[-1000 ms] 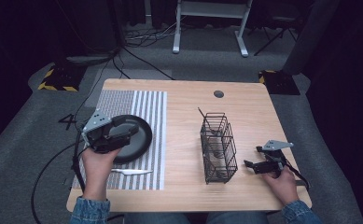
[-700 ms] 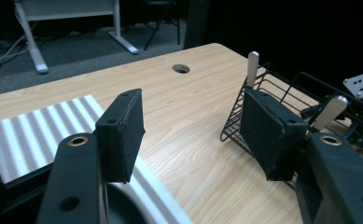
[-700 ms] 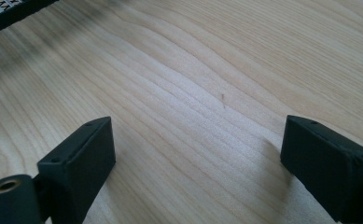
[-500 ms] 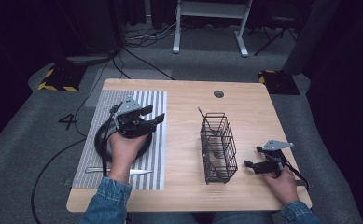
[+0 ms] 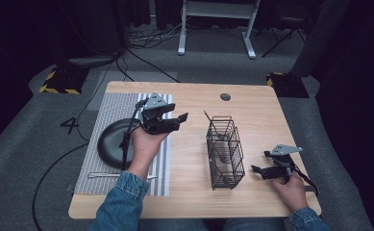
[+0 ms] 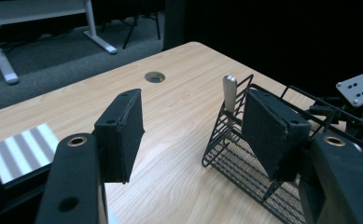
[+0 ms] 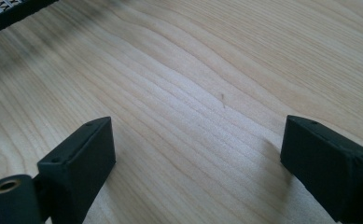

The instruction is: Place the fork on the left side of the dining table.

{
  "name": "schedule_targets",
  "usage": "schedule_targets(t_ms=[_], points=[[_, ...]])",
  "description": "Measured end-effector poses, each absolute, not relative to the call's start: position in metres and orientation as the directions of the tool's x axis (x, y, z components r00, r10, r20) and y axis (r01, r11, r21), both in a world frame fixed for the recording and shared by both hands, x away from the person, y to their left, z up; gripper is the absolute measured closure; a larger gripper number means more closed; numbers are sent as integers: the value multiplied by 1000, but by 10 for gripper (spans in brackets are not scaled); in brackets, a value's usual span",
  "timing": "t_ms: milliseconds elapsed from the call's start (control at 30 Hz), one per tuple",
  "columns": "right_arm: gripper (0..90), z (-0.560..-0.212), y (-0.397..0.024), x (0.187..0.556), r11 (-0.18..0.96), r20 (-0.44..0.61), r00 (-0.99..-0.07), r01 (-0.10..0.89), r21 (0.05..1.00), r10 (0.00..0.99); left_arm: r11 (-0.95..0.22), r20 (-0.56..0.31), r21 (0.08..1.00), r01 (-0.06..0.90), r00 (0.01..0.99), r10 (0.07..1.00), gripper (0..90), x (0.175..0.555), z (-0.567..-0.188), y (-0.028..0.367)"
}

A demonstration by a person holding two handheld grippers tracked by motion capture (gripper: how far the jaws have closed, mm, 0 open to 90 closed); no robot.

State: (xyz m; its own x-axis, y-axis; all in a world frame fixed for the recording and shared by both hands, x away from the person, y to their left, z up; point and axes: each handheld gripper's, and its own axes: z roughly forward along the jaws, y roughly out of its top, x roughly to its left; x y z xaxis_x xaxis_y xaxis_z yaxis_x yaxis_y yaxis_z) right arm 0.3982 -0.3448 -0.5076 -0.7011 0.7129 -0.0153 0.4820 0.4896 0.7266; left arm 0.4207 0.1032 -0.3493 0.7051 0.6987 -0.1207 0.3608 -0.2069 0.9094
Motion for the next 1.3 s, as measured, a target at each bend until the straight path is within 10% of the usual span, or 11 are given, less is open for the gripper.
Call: schedule_targets(t_ms=[733,1300], points=[[101,-508,-345,398,489,-16,-700,482,727,714,-264,-153,869,417,736,660,381,461,-375,46],[105,-508,-345,398,490,-19,-700,480,728,714,-274,-198,855,440,766,611,740,466,-384,29]])
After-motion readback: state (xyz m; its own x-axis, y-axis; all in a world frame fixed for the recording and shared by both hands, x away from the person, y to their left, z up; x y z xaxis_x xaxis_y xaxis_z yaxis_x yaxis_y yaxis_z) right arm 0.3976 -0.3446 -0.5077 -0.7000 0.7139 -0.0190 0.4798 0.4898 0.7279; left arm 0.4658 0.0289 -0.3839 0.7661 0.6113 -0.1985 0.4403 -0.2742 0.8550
